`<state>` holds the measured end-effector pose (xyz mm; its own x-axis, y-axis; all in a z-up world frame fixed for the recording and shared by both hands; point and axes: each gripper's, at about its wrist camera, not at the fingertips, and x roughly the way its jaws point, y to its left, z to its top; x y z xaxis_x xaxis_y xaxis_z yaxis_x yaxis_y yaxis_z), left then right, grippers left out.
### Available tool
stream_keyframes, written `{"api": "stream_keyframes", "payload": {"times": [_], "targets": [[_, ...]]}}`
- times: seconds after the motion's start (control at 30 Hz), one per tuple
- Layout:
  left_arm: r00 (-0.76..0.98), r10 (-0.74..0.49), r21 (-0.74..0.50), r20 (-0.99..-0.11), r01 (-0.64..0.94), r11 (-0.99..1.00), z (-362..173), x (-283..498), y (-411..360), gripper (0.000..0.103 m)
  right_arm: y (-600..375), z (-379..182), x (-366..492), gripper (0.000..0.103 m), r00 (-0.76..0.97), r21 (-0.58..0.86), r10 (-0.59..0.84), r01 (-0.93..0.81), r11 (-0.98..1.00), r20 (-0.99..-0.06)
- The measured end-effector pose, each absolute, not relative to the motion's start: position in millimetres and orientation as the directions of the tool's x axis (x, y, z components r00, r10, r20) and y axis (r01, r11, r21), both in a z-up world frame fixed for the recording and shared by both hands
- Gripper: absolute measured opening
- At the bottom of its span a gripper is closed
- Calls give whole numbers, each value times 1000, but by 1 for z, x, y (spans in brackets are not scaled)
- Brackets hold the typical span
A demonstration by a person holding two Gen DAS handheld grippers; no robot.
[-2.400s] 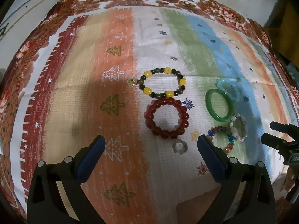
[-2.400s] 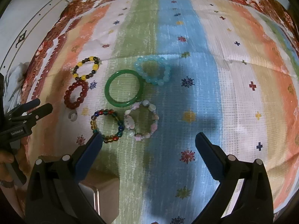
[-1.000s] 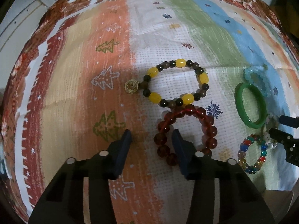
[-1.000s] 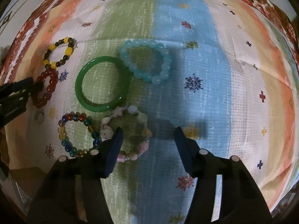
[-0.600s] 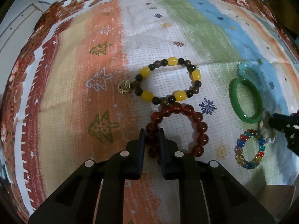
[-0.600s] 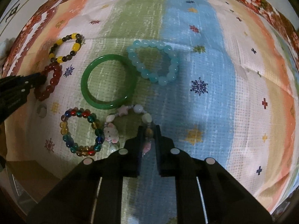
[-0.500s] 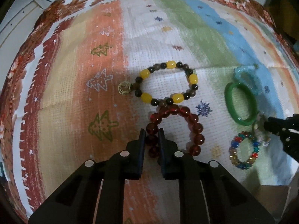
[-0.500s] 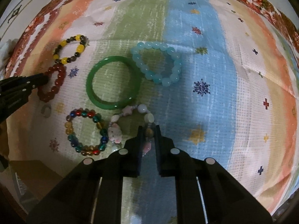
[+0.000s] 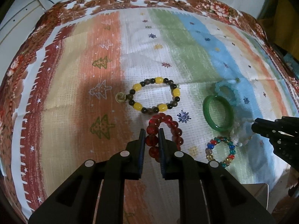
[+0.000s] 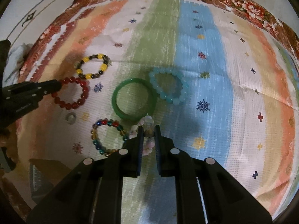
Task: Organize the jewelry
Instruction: 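Close left tool on red bracelet and lift while right tool grasps and lifts pink-white bracelet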
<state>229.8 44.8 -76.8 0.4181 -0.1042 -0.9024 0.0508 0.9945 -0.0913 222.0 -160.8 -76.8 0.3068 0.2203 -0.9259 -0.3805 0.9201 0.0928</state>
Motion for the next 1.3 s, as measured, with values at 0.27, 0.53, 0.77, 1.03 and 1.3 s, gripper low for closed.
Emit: {"api": "stream_keyframes", "payload": {"times": [0.27, 0.53, 0.77, 1.03, 1.3], "targets": [[451, -115, -106, -885, 45, 993, -62, 220, 46, 13, -164, -58, 215, 13, 334, 134, 271, -380, 915, -903], [481, -124, -118, -868, 43, 992, -47, 207, 44, 13, -168, -39, 204, 13, 362, 165, 309, -378, 911, -879], [503, -141, -135, -853, 48, 990, -34, 195, 43, 13, -167, -24, 192, 13, 387, 173, 333, -392, 903, -860], [546, -161, -142, -822, 77, 987, -13, 177, 36, 13, -168, -10, 176, 13, 407, 177, 350, -406, 897, -844], [567, -194, -162, -801, 107, 981, 0, 158, 31, 13, -159, 7, 153, 13, 426, 172, 383, -454, 874, -820]]}}
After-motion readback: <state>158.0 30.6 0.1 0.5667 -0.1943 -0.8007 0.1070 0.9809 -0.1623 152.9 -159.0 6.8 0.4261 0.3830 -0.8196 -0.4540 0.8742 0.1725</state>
